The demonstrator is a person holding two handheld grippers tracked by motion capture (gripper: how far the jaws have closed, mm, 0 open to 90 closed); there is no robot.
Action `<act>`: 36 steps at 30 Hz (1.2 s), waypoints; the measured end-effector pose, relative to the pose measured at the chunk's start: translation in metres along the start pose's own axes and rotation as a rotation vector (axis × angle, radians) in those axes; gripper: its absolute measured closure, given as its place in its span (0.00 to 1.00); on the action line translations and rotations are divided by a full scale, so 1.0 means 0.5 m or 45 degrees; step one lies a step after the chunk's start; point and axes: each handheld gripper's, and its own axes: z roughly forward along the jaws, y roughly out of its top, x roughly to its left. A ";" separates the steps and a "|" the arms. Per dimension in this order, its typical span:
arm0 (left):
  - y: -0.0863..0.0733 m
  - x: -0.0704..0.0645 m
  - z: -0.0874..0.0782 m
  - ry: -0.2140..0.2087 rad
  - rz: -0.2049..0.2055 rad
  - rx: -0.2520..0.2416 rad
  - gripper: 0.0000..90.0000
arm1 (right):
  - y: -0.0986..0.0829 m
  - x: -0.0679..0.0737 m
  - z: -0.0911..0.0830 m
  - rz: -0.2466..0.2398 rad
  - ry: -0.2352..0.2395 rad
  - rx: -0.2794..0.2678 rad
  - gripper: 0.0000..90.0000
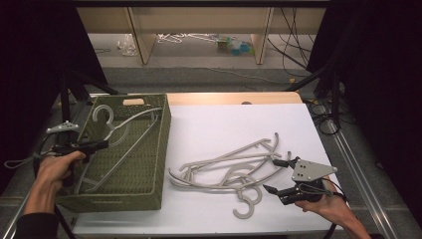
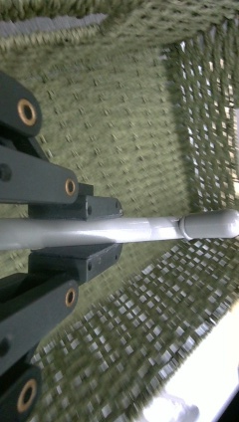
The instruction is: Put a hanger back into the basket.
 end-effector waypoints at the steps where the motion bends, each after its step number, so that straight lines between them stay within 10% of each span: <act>1: -0.001 0.002 0.002 0.023 0.021 0.031 0.87 | 0.000 0.001 0.002 0.014 -0.012 -0.013 0.23; 8: 0.000 -0.002 -0.021 0.197 0.045 0.012 0.67 | -0.002 0.000 0.002 0.021 -0.011 -0.005 0.23; 19: 0.015 -0.098 -0.077 0.206 0.043 -0.176 0.49 | -0.005 -0.001 0.004 0.023 -0.011 -0.004 0.23; 26: 0.010 -0.180 -0.119 0.102 0.015 -0.344 0.41 | -0.005 -0.002 0.004 0.028 -0.011 -0.010 0.23; 36: -0.025 -0.344 -0.081 -0.040 0.231 -0.347 0.30 | -0.012 -0.004 0.004 0.033 -0.001 0.000 0.23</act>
